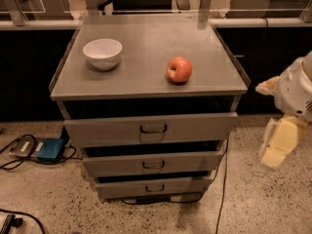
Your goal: Open middle drawer
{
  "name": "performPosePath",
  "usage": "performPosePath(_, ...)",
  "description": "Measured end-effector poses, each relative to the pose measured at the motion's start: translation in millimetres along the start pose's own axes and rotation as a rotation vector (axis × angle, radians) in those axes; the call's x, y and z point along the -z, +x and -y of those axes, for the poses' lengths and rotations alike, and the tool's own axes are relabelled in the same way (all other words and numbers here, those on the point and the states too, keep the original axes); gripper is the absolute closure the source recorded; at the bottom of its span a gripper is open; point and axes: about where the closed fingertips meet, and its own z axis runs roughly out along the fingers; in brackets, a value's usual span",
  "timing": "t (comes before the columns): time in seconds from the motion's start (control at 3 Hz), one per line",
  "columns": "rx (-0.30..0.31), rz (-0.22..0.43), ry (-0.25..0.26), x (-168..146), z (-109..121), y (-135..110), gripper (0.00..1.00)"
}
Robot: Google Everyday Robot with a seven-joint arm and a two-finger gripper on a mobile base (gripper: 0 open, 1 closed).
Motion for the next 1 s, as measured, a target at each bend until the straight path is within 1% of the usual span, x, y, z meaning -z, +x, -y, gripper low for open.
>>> performPosePath(0.33,-0.032,0.136,-0.08,-52.2,-21.3,17.6,0.0)
performPosePath(0.67,-0.048,0.302,-0.127,-85.6,-33.0,23.7,0.0)
performPosePath(1.0,-0.075,0.488,-0.176,-108.9,-37.7,17.5,0.0)
